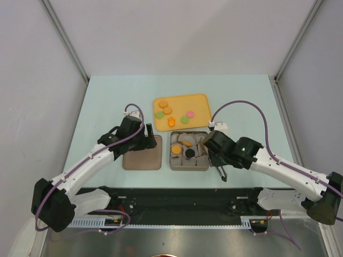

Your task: Pack the cookies

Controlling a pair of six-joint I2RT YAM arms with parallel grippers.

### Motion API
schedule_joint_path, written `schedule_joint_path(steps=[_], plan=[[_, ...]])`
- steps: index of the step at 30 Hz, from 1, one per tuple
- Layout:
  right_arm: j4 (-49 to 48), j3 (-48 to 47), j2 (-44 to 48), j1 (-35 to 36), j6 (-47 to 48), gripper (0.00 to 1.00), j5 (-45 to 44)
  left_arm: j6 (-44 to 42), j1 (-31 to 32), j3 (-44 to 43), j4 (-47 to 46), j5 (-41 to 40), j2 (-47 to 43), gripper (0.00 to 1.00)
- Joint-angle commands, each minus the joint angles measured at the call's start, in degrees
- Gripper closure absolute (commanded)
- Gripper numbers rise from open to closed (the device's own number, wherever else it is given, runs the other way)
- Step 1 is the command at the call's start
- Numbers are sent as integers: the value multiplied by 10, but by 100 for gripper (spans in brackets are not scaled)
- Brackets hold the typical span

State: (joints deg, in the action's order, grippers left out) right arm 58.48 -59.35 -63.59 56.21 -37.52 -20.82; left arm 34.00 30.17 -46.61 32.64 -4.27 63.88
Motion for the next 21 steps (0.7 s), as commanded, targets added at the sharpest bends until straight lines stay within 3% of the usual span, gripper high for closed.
schedule_joint_path(steps=[1, 16, 21], plan=[[-13, 3, 8, 3, -5, 67, -19, -2, -5, 1, -13, 4, -2, 12], [-49, 3, -8, 2, 4, 67, -4, -2, -4, 2, -12, 1, -1, 12], [-45, 3, -3, 2, 1, 57, -8, -1, -4, 3, -13, 3, -1, 12]])
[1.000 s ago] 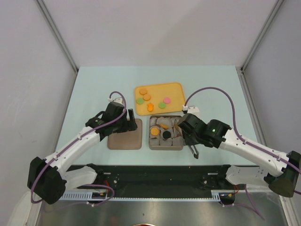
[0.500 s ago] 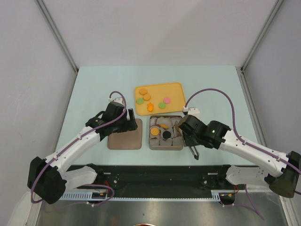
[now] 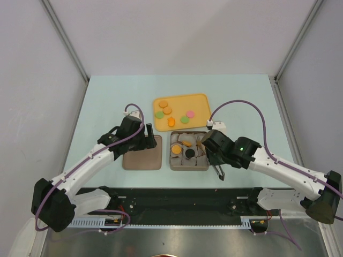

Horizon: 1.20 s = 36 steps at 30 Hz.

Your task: Pack the cookies

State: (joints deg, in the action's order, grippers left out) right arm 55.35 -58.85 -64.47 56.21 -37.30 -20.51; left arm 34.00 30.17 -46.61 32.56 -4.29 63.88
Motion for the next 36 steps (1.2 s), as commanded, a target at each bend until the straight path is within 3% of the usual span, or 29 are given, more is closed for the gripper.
schedule_joint_path(steps=[1, 11, 27, 36], plan=[[-13, -3, 6, 2, -1, 55, -12, -1, -5, 2, -12, 4, -2, 12], [-13, -3, 16, 2, -5, 49, -13, -1, -5, 5, -13, 4, -4, 12], [-44, -21, 29, 0, 6, 48, -34, 1, -5, 5, -14, 4, -3, 12], [-153, -101, -58, -97, 83, 48, 51, -2, -5, -1, -1, -3, -10, 12]])
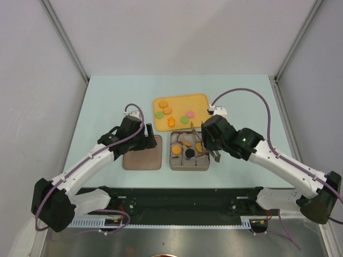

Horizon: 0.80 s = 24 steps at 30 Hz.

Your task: Pack the cookies

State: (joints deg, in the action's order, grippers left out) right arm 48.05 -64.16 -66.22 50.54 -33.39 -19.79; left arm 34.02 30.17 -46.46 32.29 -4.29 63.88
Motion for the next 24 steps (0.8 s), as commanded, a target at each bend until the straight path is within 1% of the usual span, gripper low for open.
schedule_joint_path(steps=[1, 6, 11, 16, 17, 24], plan=[[-94, -54, -51, -61, 58, 49, 52, -3, -4, -6, 5, -6, -12, 12], [-127, -105, -120, -107, 95, 53, 86, 0, -9, -21, 28, -19, -22, 12], [-153, -149, -196, -136, 111, 53, 113, 3, -22, -29, 39, -19, -28, 12], [-169, -208, -263, -139, 117, 53, 130, 7, -42, -28, 44, -26, -38, 12], [-167, -220, -289, -139, 119, 53, 131, 6, -46, -27, 44, -25, -39, 12], [-133, -333, -403, -104, 151, 53, 123, 3, -54, -22, 43, -22, -34, 12]])
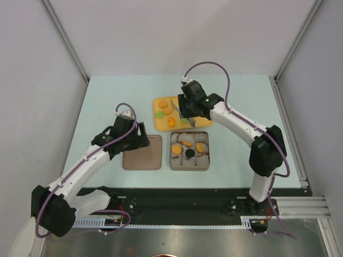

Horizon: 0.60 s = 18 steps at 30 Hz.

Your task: Pack the cookies

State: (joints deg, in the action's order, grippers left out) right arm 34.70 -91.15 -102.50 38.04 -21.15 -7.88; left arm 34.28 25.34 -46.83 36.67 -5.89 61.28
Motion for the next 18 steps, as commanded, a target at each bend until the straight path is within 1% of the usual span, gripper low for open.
schedule_joint_path(steps=[1, 2, 6, 18], plan=[[4, -73, -51, 22, 30, 53, 6, -1, -6, -18, -2, -5, -9, 12], [6, -90, -71, 23, 32, 53, 8, -1, -6, -17, -2, -5, -9, 12], [7, -111, -104, 27, 35, 53, 13, -4, -6, -12, -4, -6, -12, 12], [10, -130, -155, 19, 44, 51, 10, -6, -6, -5, -12, 4, -2, 12]])
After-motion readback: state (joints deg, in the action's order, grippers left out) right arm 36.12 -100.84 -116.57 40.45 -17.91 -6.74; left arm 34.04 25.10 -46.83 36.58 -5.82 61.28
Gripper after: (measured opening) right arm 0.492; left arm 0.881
